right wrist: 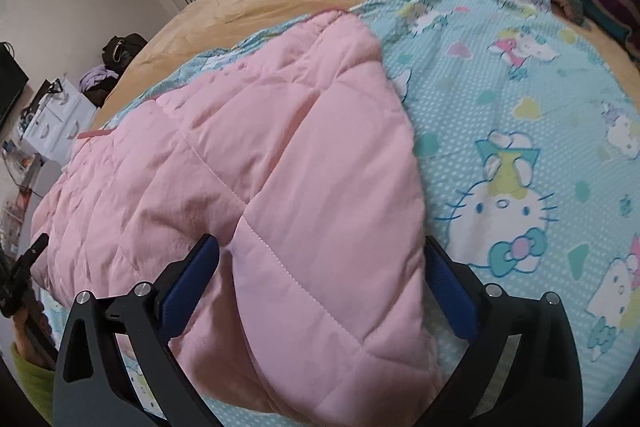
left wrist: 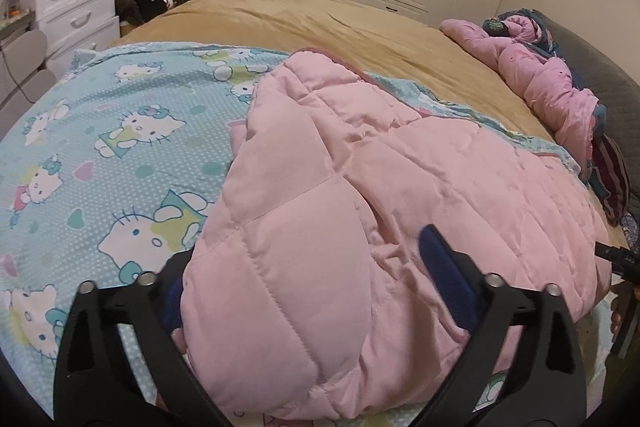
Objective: Fold large clothes
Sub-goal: 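Open both tools to release the folded jacket, then pull both open tools back from the folded jacket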
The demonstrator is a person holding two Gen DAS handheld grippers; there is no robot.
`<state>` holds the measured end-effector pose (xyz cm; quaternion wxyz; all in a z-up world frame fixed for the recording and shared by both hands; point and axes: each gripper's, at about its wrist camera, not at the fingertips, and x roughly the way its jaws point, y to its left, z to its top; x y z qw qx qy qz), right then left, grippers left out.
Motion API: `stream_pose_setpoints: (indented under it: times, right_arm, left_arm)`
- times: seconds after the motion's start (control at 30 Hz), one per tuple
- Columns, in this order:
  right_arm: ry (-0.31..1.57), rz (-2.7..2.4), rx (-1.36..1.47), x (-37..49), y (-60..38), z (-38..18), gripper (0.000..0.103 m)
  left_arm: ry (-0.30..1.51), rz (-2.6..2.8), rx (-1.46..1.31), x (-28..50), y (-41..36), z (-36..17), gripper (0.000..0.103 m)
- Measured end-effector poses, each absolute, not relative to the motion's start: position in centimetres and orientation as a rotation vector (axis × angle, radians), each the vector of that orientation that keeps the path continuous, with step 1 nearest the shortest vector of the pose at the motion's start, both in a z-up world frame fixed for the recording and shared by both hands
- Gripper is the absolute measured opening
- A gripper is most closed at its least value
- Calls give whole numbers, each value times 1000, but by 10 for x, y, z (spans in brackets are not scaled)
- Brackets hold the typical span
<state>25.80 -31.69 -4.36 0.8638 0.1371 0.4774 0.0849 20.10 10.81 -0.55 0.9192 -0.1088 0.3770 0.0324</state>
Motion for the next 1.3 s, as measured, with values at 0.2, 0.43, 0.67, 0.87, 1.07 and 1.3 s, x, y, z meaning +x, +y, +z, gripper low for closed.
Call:
stream_pose_setpoints:
  times: [0.2, 0.43, 0.67, 0.87, 1.07, 1.3]
  right_arm:
    - [915, 160, 274, 241, -326, -19, 99]
    - [788, 184, 244, 213, -321, 23, 99]
    - [692, 261, 224, 164, -305, 65, 99]
    - [641, 310, 200, 121, -288, 81, 99]
    - [602, 314, 157, 82, -269, 76, 99]
    - [518, 317, 99, 41, -243, 56, 99]
  left_arm:
    - [713, 143, -192, 186, 109, 15, 94]
    - [663, 136, -167, 161, 94, 44, 94]
    - [617, 108, -120, 122, 66, 61, 94]
    - [567, 91, -108, 85, 44, 67, 94]
    - [536, 78, -110, 51, 29, 66, 94]
    - [531, 79, -93, 17, 16, 47, 94]
